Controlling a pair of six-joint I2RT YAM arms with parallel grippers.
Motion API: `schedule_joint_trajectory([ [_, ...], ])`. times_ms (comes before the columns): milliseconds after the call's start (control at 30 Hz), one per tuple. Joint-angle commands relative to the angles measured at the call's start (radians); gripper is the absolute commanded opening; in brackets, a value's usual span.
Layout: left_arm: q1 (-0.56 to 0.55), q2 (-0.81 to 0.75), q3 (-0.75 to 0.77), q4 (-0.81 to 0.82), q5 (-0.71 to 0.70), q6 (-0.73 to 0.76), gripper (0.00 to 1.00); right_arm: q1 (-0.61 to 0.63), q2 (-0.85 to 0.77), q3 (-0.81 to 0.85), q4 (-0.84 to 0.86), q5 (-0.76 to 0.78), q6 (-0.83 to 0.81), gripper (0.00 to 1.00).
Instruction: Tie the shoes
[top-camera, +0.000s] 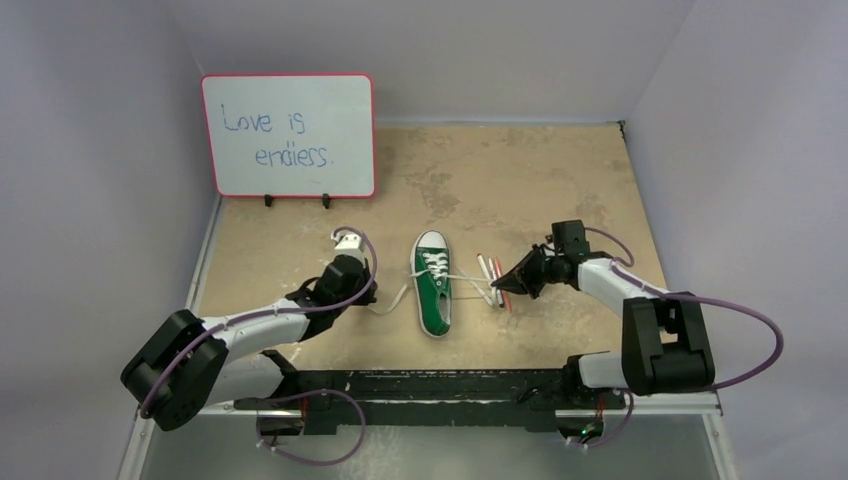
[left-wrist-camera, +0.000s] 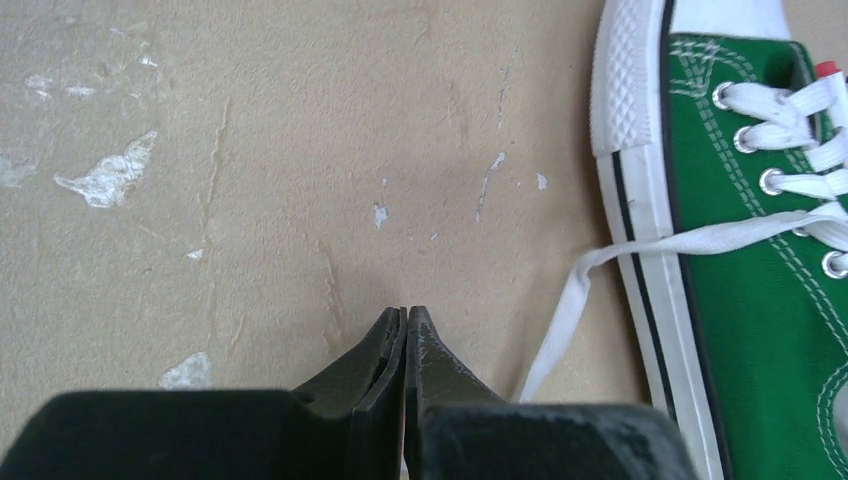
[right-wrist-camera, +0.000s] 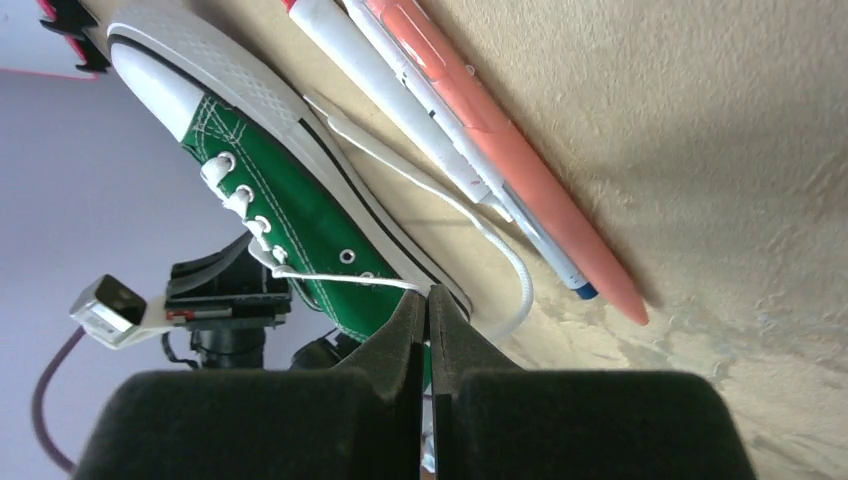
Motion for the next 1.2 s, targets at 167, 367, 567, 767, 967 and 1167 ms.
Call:
schedule_joint_trajectory([
  [167, 0.007, -0.045, 0.105, 0.106, 0.210, 0.223, 0.05, -0.012, 0.047, 0.111, 0.013, -0.095, -0.225, 0.00],
  [367, 0.006, 0.115, 0.170, 0.140, 0.363, 0.353, 0.55, -0.012, 0.050, 0.152, -0.026, -0.131, -0.263, 0.00],
  [567, 0.007, 0.227, 0.212, 0.136, 0.422, 0.432, 0.49, -0.012, 0.044, 0.172, -0.027, -0.153, -0.256, 0.00],
  [767, -0.007, 0.227, 0.173, 0.166, 0.411, 0.413, 0.46, -0.012, 0.045, 0.166, 0.001, -0.169, -0.253, 0.00],
  [967, -0.006, 0.313, 0.205, 0.194, 0.407, 0.455, 0.47, -0.012, 0.038, 0.159, -0.013, -0.184, -0.265, 0.00],
  [1167, -0.006, 0.403, 0.220, 0.283, 0.423, 0.433, 0.43, -0.013, 0.038, 0.155, -0.013, -0.194, -0.270, 0.00],
])
